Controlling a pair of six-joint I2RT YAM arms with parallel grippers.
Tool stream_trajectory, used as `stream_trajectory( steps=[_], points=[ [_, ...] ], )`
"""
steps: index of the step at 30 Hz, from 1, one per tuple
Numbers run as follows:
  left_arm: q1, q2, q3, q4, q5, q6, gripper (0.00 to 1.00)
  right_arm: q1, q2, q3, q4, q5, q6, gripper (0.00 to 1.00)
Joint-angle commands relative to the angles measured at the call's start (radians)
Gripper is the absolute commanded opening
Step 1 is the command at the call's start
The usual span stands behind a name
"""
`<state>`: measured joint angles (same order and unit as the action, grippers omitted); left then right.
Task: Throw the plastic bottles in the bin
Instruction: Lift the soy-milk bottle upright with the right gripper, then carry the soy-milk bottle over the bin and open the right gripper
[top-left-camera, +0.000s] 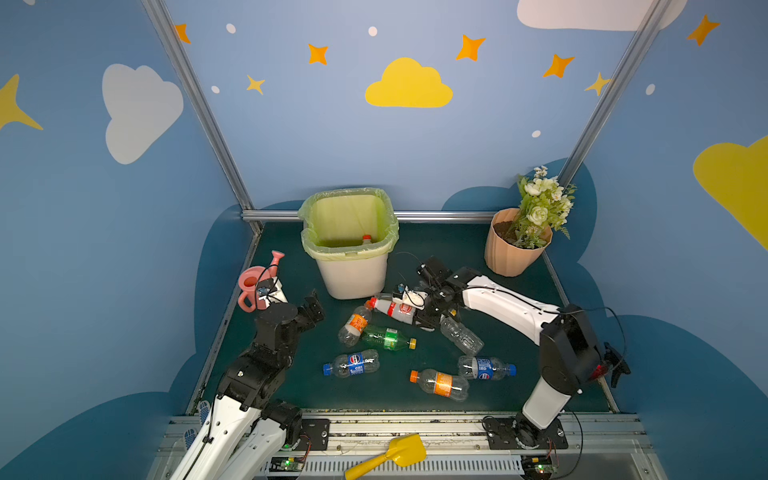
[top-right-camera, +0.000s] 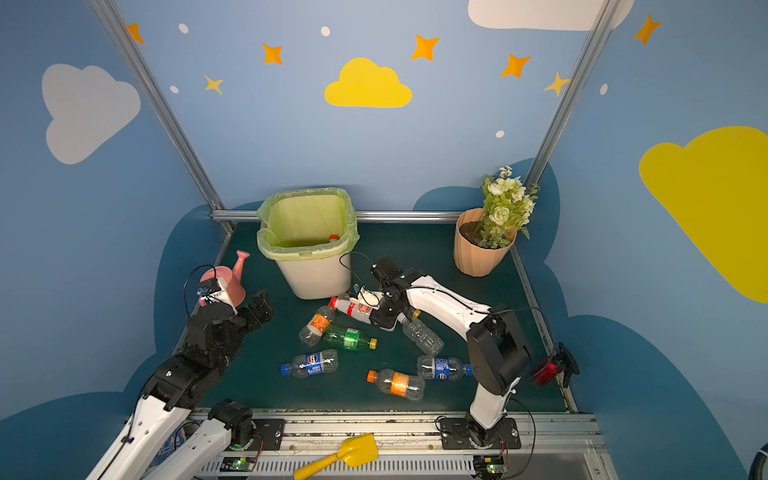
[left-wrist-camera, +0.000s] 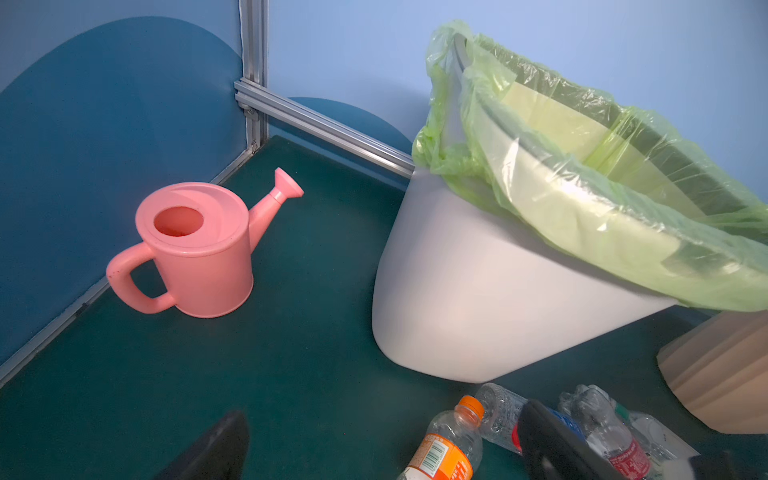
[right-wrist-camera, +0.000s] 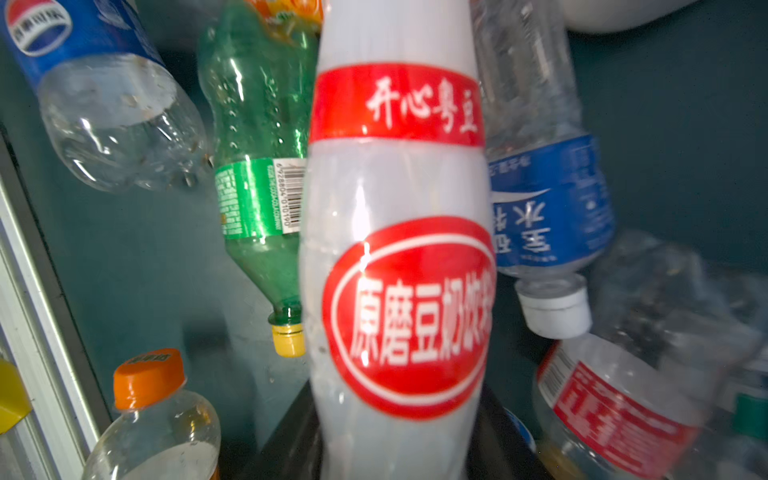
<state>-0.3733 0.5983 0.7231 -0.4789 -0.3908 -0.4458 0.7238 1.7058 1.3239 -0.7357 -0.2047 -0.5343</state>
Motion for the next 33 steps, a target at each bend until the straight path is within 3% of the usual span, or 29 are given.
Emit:
stream_trajectory(
  steps=[1, 10, 15, 18, 24, 33],
  points=[
    [0.003, -0.006, -0.007, -0.021, -0.018, 0.015, 1.00, -0.018, -0.087, -0.017, 0.019, -0.046, 0.021, 0.44],
    [-0.002, -0.031, -0.031, -0.008, -0.041, 0.069, 1.00, -0.063, -0.401, -0.139, 0.234, -0.141, 0.182, 0.43],
    [-0.004, -0.039, -0.053, 0.007, -0.038, 0.086, 1.00, -0.092, -0.591, -0.248, 0.531, -0.121, 0.349, 0.46],
    [-0.005, -0.046, -0.067, 0.021, -0.034, 0.090, 1.00, -0.111, -0.637, -0.226, 0.644, -0.082, 0.416, 0.47],
    [-0.012, -0.029, -0.087, 0.061, 0.013, 0.102, 1.00, -0.119, -0.583, -0.047, 0.873, -0.065, 0.536, 0.46],
    [-0.074, 0.004, -0.098, 0.086, -0.010, 0.111, 1.00, -0.075, -0.218, 0.245, 1.139, -0.165, 0.773, 0.49]
  ],
)
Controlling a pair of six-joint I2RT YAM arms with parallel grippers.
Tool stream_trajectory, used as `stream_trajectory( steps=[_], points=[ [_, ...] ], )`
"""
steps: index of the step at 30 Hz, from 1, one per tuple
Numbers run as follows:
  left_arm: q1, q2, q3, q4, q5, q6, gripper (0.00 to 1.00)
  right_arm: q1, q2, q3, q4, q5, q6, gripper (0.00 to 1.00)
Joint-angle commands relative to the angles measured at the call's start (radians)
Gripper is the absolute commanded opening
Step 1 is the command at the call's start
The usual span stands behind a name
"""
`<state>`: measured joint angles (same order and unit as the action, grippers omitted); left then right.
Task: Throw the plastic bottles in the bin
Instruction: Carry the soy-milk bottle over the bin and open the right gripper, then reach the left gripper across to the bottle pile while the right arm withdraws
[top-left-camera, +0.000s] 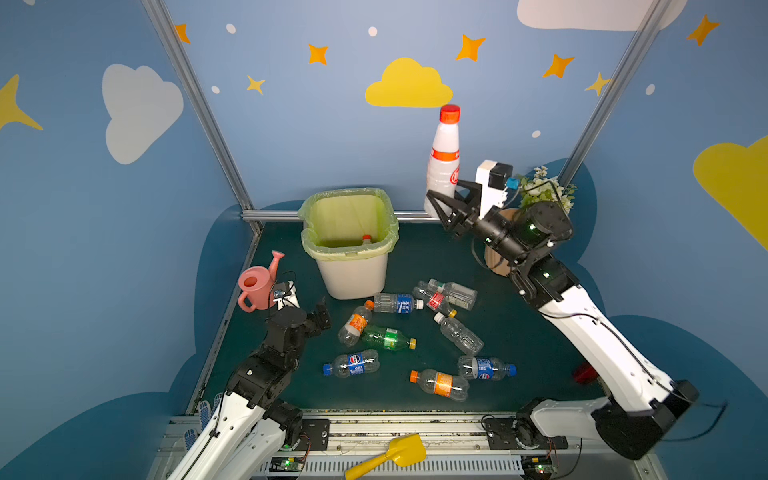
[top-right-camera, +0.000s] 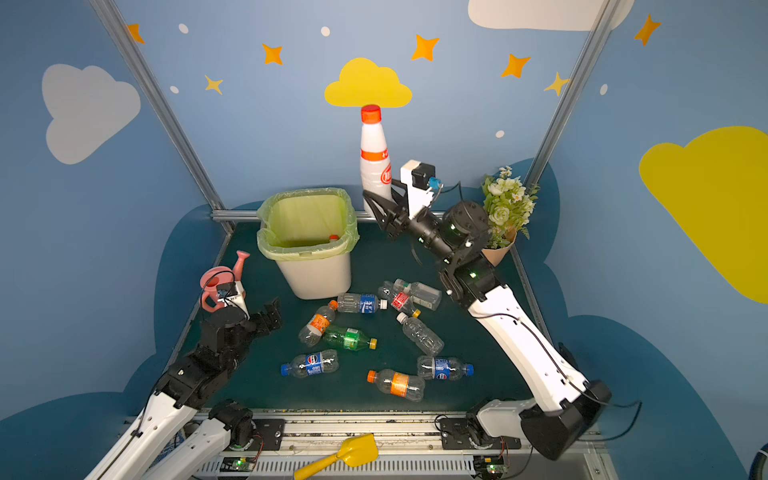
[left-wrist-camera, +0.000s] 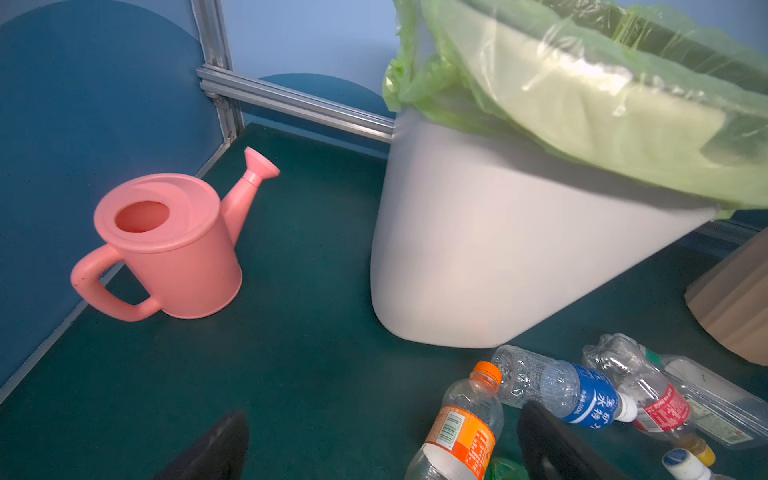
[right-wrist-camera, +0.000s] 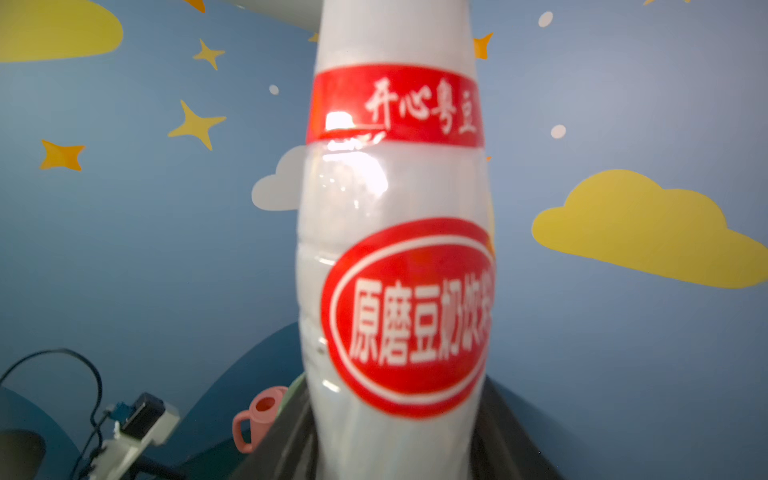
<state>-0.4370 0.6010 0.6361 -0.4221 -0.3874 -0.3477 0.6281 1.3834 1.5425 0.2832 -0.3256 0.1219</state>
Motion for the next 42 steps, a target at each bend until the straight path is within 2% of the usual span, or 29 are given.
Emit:
stream_trajectory(
  steps=[1, 6, 9, 10, 12, 15, 20, 23, 29, 36, 42],
  points=[
    [-0.014, 0.002, -0.013, 0.032, -0.015, 0.012, 1.00, 0.031, 0.165, 0.047, 0.153, -0.054, 0.147, 0.50],
    [-0.020, 0.012, -0.014, 0.029, -0.021, 0.008, 1.00, 0.074, 0.455, 0.202, 0.183, -0.129, 0.247, 0.58],
    [-0.023, -0.003, -0.009, 0.007, -0.034, 0.008, 1.00, 0.070, 0.522, 0.225, 0.176, -0.130, 0.250, 0.76],
    [-0.022, -0.011, -0.007, -0.001, -0.039, 0.009, 1.00, 0.066, 0.515, 0.222, 0.168, -0.127, 0.236, 0.78],
    [-0.022, -0.037, -0.007, -0.016, -0.052, 0.012, 1.00, 0.056, 0.459, 0.216, 0.114, -0.103, 0.183, 0.85],
    [-0.023, -0.064, -0.010, -0.030, -0.062, 0.015, 1.00, 0.047, 0.322, 0.186, 0.047, -0.040, 0.080, 0.90],
    [-0.025, -0.075, -0.015, -0.027, -0.070, 0.019, 1.00, 0.043, 0.103, 0.062, -0.030, 0.090, -0.067, 0.94],
    [-0.029, -0.061, -0.021, -0.007, -0.062, 0.022, 1.00, 0.021, 0.015, -0.041, -0.094, 0.158, -0.088, 0.94],
    [-0.103, -0.027, -0.018, 0.030, -0.054, 0.077, 1.00, -0.076, -0.148, -0.353, -0.132, 0.238, -0.015, 0.94],
    [-0.333, 0.072, 0.025, 0.069, -0.182, 0.219, 1.00, -0.192, -0.310, -0.667, -0.222, 0.324, 0.103, 0.95],
    [-0.403, 0.247, 0.092, 0.066, -0.120, 0.280, 1.00, -0.289, -0.417, -0.862, -0.261, 0.319, 0.189, 0.97]
  ],
)
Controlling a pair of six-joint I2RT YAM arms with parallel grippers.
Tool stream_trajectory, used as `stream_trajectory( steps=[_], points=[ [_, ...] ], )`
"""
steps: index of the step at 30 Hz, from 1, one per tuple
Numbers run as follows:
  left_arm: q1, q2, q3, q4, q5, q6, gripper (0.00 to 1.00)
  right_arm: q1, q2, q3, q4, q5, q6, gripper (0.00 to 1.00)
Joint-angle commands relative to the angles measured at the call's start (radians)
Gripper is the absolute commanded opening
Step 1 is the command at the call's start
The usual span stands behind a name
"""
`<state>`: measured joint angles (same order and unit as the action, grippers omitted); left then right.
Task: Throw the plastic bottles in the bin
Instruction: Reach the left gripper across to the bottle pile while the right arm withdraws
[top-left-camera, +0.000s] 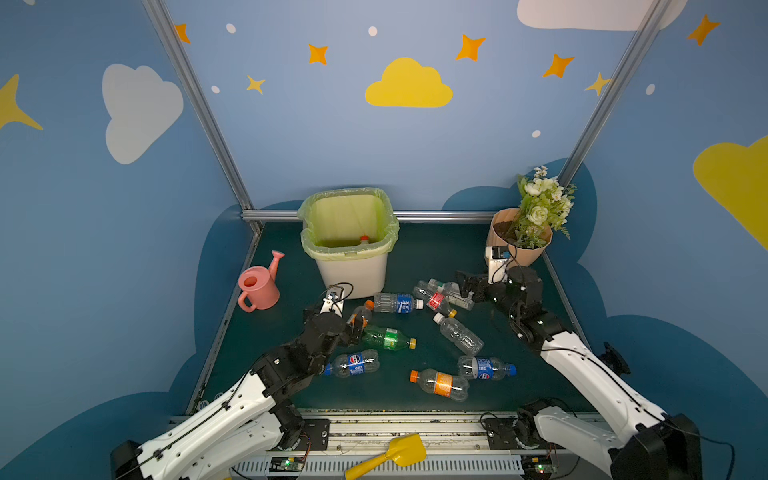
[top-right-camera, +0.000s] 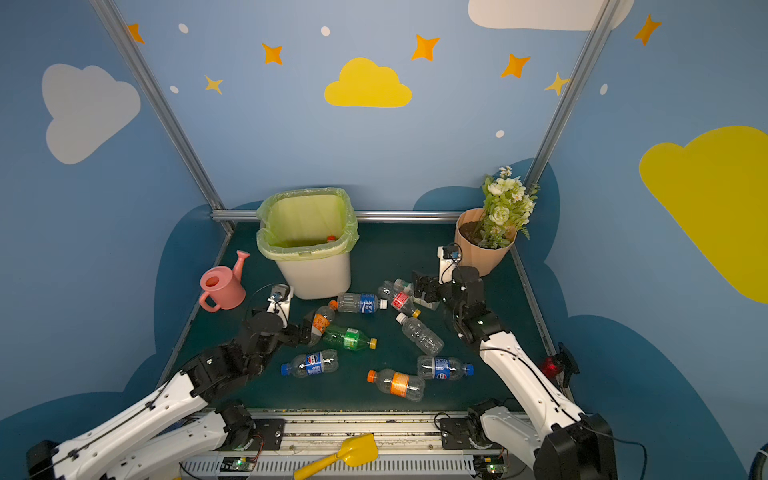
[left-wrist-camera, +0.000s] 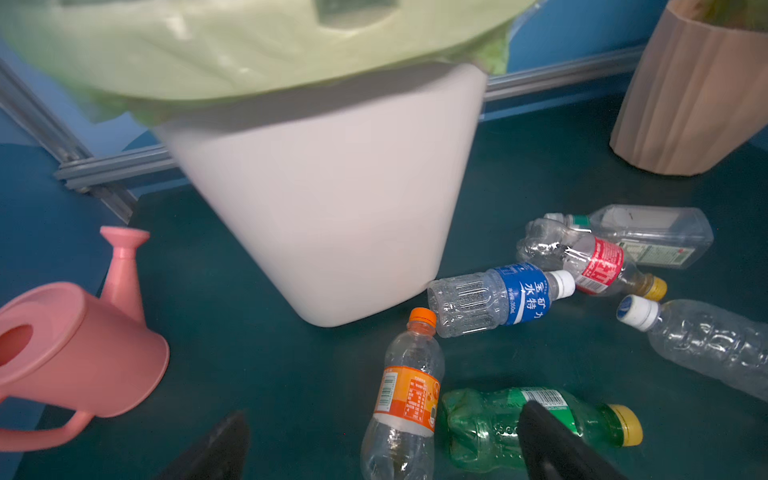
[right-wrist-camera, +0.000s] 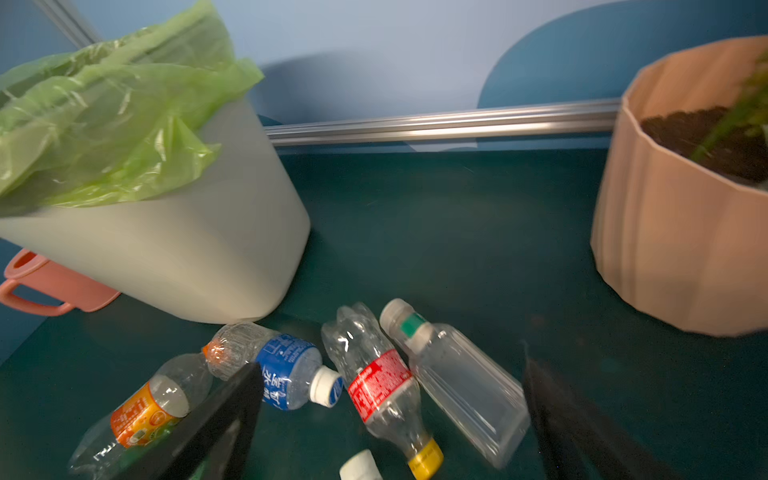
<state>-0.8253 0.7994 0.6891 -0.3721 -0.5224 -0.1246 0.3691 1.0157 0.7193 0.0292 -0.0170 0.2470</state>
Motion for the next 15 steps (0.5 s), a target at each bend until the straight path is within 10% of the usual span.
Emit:
stream_trajectory(
  steps=[1, 15],
  points=[
    [-0.022, 0.076, 0.047, 0.016, 0.028, 0.061, 1.00, -0.042, -0.058, -0.055, -0.009, 0.001, 0.071, 0.97],
    [-0.041, 0.506, 0.298, -0.043, 0.218, 0.324, 1.00, -0.175, -0.015, -0.136, -0.003, -0.064, 0.147, 0.97]
  ],
)
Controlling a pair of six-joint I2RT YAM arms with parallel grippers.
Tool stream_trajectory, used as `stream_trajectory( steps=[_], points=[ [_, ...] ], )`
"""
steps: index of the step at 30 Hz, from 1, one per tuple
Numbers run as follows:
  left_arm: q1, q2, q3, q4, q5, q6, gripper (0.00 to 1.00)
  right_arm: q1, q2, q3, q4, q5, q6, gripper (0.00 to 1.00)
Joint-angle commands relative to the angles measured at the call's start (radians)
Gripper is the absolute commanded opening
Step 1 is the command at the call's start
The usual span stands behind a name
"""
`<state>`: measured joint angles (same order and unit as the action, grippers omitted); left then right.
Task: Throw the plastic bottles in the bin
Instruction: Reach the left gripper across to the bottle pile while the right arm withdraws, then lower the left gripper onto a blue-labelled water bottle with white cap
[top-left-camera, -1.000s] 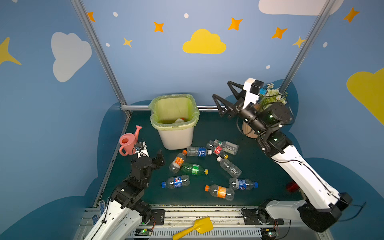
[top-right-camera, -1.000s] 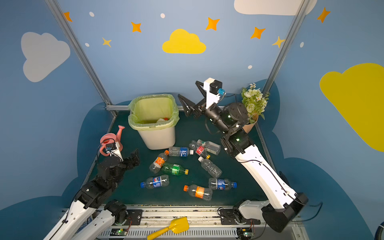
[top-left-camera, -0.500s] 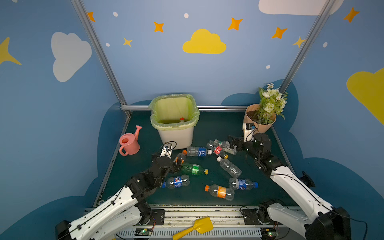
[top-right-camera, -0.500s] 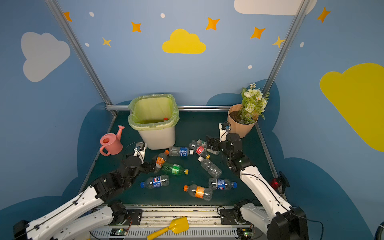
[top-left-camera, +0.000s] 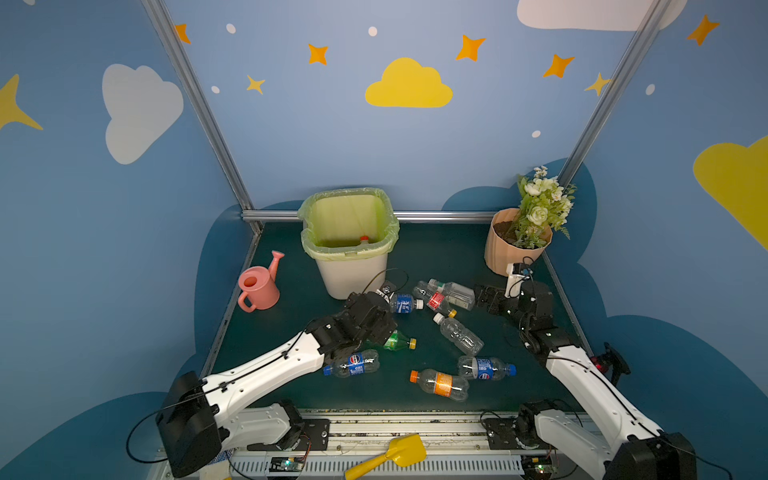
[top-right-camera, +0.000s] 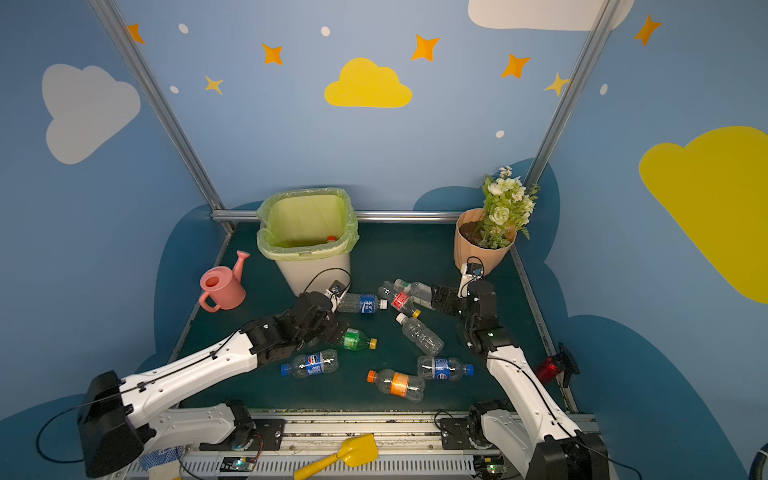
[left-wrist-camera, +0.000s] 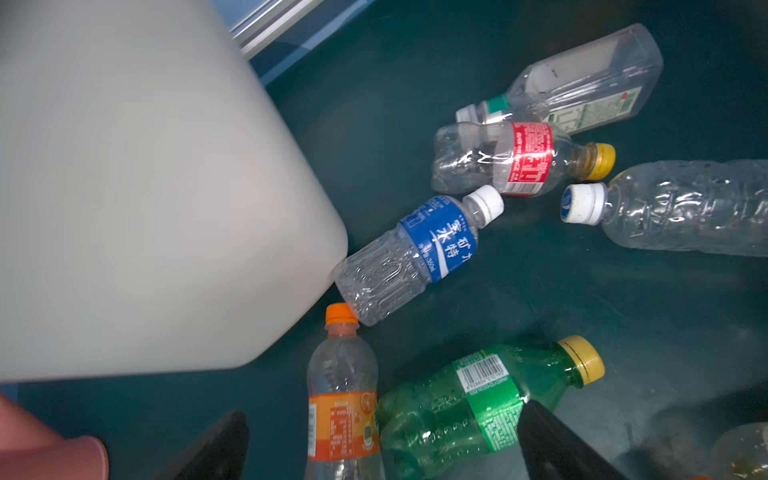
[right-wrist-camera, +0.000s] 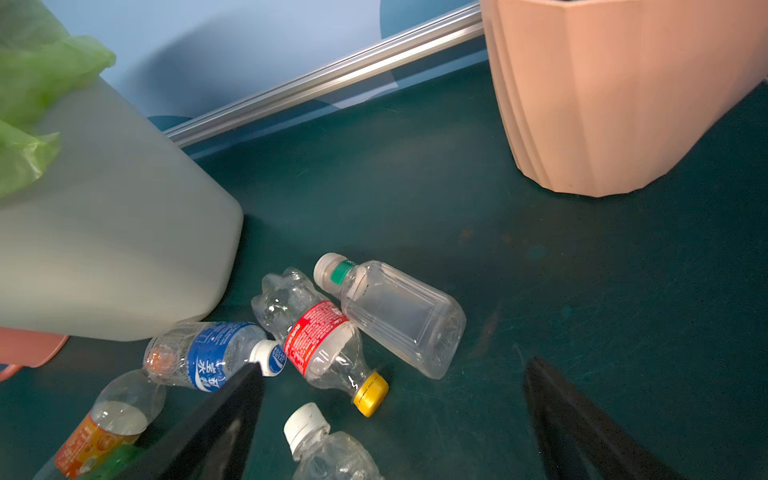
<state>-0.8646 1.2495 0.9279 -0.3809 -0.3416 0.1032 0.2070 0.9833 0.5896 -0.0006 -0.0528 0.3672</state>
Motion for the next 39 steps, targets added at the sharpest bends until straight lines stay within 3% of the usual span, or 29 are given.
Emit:
stream_trajectory(
  steps=[1, 7, 10, 22, 39],
  points=[
    [-0.002, 0.099, 0.094, -0.053, 0.037, 0.118, 1.00, -0.016, 0.026, -0.005, 0.030, -0.035, 0.026, 0.97],
    [-0.002, 0.387, 0.321, -0.242, 0.009, 0.223, 1.00, -0.041, 0.045, -0.005, 0.025, -0.038, 0.025, 0.97],
    [0.000, 0.463, 0.351, -0.241, -0.022, 0.262, 1.00, -0.053, 0.040, -0.011, 0.027, -0.046, 0.027, 0.97],
    [0.038, 0.625, 0.454, -0.239, -0.022, 0.366, 1.00, -0.114, 0.063, -0.033, 0.043, -0.100, 0.027, 0.97],
    [0.089, 0.719, 0.473, -0.164, 0.026, 0.452, 0.95, -0.154, 0.074, -0.027, 0.009, -0.143, 0.041, 0.97]
  ],
)
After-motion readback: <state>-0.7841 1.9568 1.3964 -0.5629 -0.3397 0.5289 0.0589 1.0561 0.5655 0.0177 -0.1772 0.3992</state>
